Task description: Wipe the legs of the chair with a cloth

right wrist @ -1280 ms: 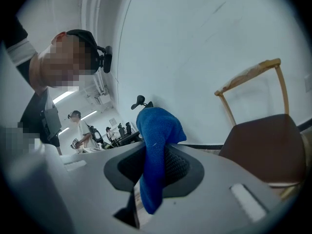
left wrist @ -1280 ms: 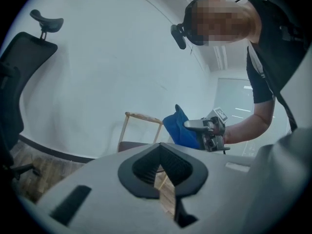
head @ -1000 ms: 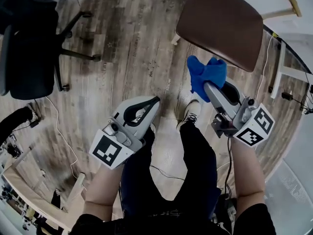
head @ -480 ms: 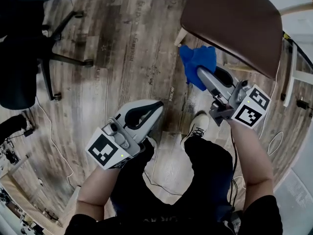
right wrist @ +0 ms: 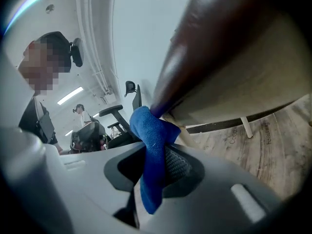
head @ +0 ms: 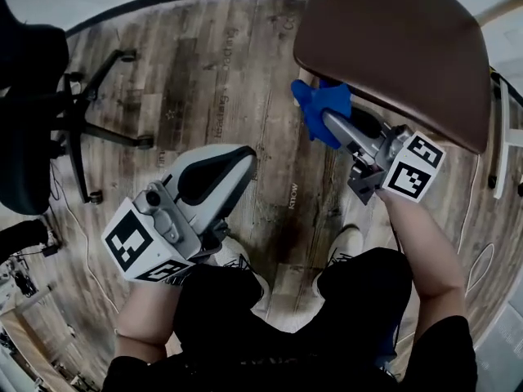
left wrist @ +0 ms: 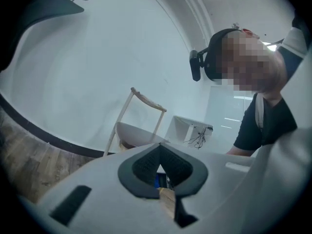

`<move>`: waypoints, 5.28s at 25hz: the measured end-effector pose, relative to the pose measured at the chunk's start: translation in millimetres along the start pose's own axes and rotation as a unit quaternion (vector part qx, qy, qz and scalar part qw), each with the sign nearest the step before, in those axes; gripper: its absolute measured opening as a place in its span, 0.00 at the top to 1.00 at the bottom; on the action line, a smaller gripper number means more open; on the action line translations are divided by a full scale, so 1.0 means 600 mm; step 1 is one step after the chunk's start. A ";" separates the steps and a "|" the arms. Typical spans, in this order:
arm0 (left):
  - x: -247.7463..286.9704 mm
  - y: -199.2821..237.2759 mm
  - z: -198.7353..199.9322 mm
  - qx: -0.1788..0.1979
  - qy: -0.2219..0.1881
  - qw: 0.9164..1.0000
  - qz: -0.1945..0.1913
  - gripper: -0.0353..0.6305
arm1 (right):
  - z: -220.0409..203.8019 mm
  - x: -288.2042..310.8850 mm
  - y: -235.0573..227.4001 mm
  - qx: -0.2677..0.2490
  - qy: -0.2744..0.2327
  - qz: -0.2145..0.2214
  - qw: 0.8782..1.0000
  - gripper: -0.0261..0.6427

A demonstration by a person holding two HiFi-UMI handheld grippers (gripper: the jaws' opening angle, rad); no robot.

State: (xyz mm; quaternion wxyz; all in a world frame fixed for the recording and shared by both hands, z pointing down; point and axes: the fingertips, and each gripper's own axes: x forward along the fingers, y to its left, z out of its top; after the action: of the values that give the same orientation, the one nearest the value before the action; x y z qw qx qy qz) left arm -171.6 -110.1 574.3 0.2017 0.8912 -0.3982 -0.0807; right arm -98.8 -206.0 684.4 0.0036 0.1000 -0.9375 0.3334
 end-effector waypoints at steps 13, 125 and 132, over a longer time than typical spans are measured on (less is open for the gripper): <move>0.045 0.045 -0.052 0.067 0.049 0.996 -0.012 0.95 | -0.022 0.022 -0.121 0.021 -0.026 -0.012 0.999 0.84; 0.166 0.046 -0.128 0.009 0.084 0.995 -0.053 0.95 | -0.185 -0.498 -0.357 0.083 -0.128 -0.417 0.896 0.83; 0.157 0.062 -0.140 0.010 0.096 0.994 -0.047 0.95 | -0.294 -0.486 -0.447 0.171 -0.107 -0.442 0.874 0.83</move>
State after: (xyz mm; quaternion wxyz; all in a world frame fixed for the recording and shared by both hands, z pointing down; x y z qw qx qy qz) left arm -107.8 -177.4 667.8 0.2260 0.9147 -0.3351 -0.0007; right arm 227.6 -244.7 967.7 0.0329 0.5384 -0.7184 0.4391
